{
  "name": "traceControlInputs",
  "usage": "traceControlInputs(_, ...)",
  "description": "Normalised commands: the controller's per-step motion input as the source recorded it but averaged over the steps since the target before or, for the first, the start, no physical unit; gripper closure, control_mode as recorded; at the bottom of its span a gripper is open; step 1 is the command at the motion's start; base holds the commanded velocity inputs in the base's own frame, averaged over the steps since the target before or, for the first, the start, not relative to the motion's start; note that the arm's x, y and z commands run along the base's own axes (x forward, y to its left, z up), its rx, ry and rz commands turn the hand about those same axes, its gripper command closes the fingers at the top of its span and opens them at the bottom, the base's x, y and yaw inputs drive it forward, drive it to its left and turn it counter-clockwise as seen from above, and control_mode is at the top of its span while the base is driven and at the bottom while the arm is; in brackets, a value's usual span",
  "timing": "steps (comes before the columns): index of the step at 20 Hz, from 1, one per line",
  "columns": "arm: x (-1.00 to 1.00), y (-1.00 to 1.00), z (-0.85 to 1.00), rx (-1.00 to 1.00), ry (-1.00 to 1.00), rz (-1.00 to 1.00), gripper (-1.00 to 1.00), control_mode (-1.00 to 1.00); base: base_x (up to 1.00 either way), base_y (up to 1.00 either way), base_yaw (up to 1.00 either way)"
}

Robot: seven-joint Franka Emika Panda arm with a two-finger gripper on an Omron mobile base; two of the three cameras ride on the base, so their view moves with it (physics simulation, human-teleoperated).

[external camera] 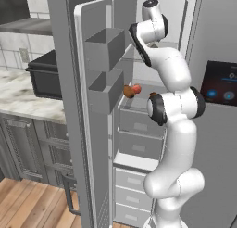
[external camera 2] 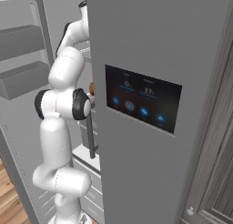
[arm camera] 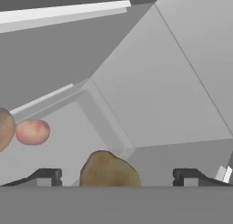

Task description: Take the garlic and potato from the highest rack and move them to the second highest rack where the chicken drumstick and peach are located, to maximize freezer space. Close the freezer door after rearranging.

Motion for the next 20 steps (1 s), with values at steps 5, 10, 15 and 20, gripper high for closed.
traceControlInputs(5,-0.06,-0.1,-0.28,0.01,0.0,0.0,-1.0,-1.0,0.0,0.0,0.0)
traceControlInputs(10,-0.12,-0.11,-0.29,0.04,0.03,0.0,-1.0,-1.0,0.0,0.0,0.0)
traceControlInputs(15,0.0,-0.08,-0.36,0.0,0.17,0.0,-1.0,-1.0,0.0,0.0,0.0)
traceControlInputs(20,0.0,-0.06,-0.41,0.0,0.16,0.0,-1.0,-1.0,0.0,0.0,0.0)
